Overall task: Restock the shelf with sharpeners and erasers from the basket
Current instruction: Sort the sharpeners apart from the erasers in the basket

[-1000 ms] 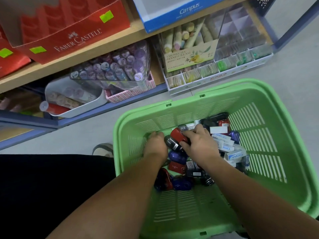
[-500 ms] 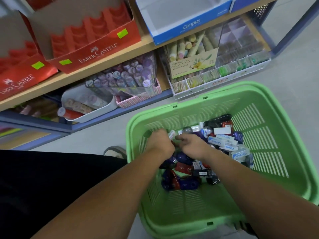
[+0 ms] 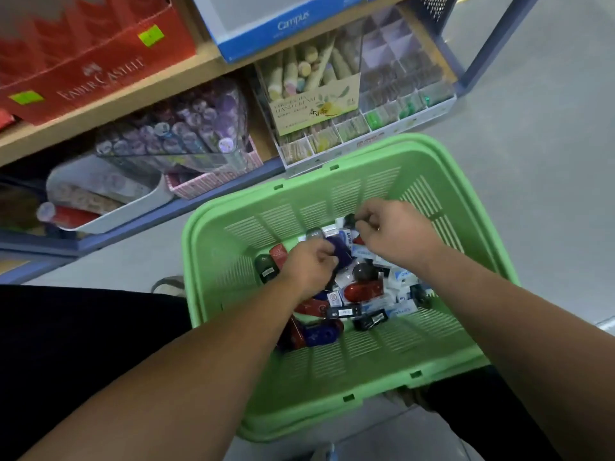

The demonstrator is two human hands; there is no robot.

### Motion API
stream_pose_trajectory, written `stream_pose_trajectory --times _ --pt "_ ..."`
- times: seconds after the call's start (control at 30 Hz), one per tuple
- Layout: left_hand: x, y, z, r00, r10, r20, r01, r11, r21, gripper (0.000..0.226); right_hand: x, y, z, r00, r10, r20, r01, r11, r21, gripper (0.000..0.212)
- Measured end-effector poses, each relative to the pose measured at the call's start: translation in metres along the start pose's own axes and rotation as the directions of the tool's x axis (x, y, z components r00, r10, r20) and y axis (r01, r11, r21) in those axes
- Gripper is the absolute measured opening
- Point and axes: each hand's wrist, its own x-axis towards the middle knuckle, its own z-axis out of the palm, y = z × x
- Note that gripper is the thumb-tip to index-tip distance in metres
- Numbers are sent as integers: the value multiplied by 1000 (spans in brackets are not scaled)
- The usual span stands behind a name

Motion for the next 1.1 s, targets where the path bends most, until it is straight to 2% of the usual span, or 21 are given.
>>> stream_pose_trajectory --times 0.07,0.1,0.17,0.23,0.33,0.4,0.5,0.57,0.63,0.73,0.8,0.9,1.0,1.07,1.1 --pt "-3 -23 -9 1000 10 10 -13 939 345 17 -5 -5 14 986 9 168 -20 998 63 7" --pt "-7 -32 -13 998 2 70 -35 885 465 17 -9 -8 25 958 2 288 -32 995 99 6" --pt "-9 -45 -16 984 29 175 -131 780 612 34 -17 -9 51 882 -26 471 -13 997 81 8" --pt "-10 -49 -11 970 89 227 -225 684 694 60 -24 -8 72 831 -32 555 103 990 -97 13" --pt "-6 -50 -1 968 117 220 -246 583 774 77 -26 -2 82 829 -50 557 257 919 -300 27" --pt "-5 -51 2 969 85 232 -239 560 793 71 -23 1 82 828 -53 558 293 890 -350 32" --pt "-4 -50 -2 956 55 287 -271 534 801 53 -19 3 85 828 -52 558 297 885 -359 27" --pt "-5 -51 -2 949 60 309 -297 498 815 54 -19 1 88 817 -58 574 327 867 -377 25" --pt "-7 -52 -2 951 55 305 -292 489 822 57 -21 0 89 802 -78 592 371 842 -391 33" --pt "-9 -51 -11 956 97 278 -292 440 850 44 -22 1 88 799 -88 594 379 842 -385 39" --pt "-9 -45 -19 969 124 215 -247 395 885 40 -20 0 89 799 -91 595 390 831 -397 41" --pt "-10 -33 -26 991 75 107 -127 355 926 44 -19 -6 95 798 -78 598 393 819 -418 40" --pt "-8 -24 -25 1000 4 28 -28 281 959 58 -20 -10 102 788 -23 615 429 737 -523 39" --pt "-8 -25 -23 996 77 55 -76 305 949 57 -22 -11 104 780 -2 626 451 695 -560 42" --pt "-7 -26 -21 988 126 93 -132 360 923 52 -23 -11 104 780 -5 625 456 689 -563 43"
